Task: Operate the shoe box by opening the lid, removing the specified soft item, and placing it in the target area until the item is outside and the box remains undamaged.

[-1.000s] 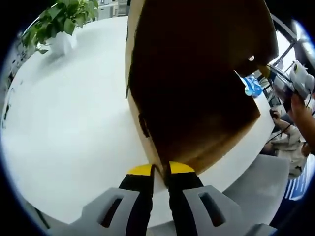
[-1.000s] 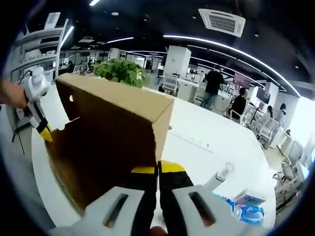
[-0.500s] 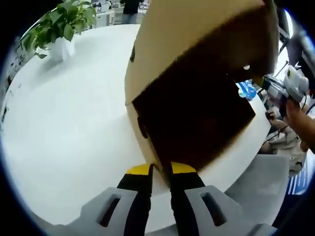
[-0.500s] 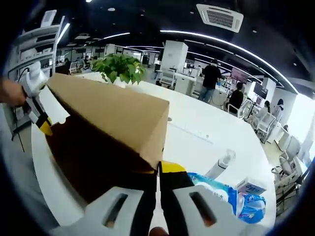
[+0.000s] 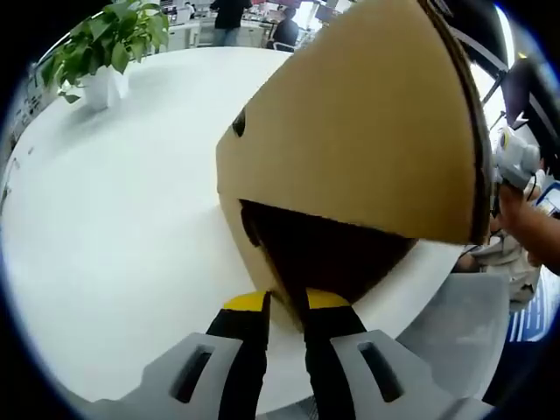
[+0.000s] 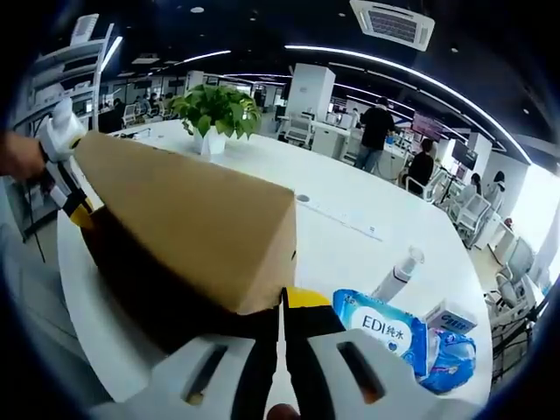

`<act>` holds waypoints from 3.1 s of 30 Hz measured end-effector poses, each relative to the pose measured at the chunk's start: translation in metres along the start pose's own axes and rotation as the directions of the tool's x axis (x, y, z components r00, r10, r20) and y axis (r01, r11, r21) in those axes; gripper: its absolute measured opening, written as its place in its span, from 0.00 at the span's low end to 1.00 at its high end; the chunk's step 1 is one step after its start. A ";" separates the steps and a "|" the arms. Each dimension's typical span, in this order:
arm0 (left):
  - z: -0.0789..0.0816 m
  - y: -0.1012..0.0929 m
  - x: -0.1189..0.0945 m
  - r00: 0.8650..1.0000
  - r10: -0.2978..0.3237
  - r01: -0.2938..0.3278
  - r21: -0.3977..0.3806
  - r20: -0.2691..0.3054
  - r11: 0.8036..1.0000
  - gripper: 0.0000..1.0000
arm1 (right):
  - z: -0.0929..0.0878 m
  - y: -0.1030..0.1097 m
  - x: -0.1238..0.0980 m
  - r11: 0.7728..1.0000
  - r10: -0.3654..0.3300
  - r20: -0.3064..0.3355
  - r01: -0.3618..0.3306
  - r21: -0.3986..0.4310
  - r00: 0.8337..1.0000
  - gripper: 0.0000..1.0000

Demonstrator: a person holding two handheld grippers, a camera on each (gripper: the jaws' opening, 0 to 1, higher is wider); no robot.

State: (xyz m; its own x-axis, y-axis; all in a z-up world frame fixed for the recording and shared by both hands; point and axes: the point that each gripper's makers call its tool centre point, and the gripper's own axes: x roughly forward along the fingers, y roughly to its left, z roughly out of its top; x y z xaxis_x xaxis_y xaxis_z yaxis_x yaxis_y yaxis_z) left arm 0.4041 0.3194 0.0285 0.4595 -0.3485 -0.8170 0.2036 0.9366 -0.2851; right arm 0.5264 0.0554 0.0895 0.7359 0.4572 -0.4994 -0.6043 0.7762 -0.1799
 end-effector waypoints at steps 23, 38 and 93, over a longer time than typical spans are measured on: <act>-0.005 -0.005 -0.007 1.000 -0.012 0.012 0.028 -0.001 1.000 0.11 | -0.034 0.017 -0.005 0.999 0.038 -0.069 -0.038 0.003 0.997 0.00; -0.011 -0.009 -0.020 1.000 -0.029 0.028 0.071 0.002 0.997 0.08 | -0.039 0.033 -0.025 0.997 0.072 -0.069 -0.071 0.009 0.995 0.00; -0.016 -0.027 -0.057 0.998 -0.039 0.030 0.169 0.046 0.985 0.12 | -0.041 0.048 -0.067 0.993 0.118 -0.063 -0.117 0.027 0.991 0.11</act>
State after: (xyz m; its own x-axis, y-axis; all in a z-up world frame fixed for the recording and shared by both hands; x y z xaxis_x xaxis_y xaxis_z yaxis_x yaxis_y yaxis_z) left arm 0.3585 0.3147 0.0743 0.4907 -0.3858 -0.7813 0.3610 0.9061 -0.2207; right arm 0.4359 0.0443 0.0799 0.6387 0.5174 -0.5695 -0.6773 0.7293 -0.0971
